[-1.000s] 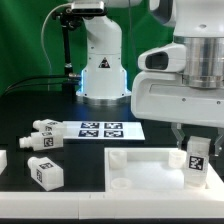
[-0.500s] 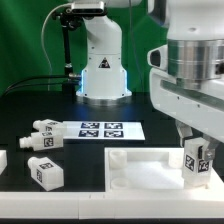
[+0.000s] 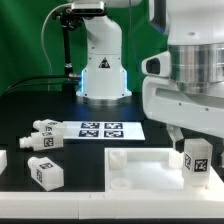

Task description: Assemble one leg

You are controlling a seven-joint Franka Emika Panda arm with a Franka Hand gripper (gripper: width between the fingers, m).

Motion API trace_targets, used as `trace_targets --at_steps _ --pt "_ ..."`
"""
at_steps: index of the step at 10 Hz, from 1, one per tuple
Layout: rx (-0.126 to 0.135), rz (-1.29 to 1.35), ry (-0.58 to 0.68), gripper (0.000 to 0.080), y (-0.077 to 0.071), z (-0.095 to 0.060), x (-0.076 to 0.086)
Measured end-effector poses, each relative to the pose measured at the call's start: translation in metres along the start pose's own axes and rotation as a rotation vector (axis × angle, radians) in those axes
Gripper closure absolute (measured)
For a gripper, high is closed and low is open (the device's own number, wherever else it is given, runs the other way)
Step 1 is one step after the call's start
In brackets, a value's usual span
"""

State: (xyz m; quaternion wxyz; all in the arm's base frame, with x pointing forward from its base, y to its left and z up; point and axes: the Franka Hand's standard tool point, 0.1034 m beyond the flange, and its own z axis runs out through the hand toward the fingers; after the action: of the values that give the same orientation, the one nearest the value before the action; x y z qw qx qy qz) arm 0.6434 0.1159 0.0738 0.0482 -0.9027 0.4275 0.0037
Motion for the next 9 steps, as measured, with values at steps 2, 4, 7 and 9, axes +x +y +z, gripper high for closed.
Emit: trace_targets --at_steps 2,4,7,9 --pt "0.004 -0.230 0.000 0.0151 -0.0012 0.0017 -0.0041" --pt "0.003 -0.371 0.000 0.0151 -0.0007 0.0019 -0.0033" --pt "-0.024 -0.765 0.020 0.0151 -0.0003 0.0008 -0.0007" --pt "-0.021 -0.687 0.020 0.0242 -0.0001 0.0008 -0.0004"
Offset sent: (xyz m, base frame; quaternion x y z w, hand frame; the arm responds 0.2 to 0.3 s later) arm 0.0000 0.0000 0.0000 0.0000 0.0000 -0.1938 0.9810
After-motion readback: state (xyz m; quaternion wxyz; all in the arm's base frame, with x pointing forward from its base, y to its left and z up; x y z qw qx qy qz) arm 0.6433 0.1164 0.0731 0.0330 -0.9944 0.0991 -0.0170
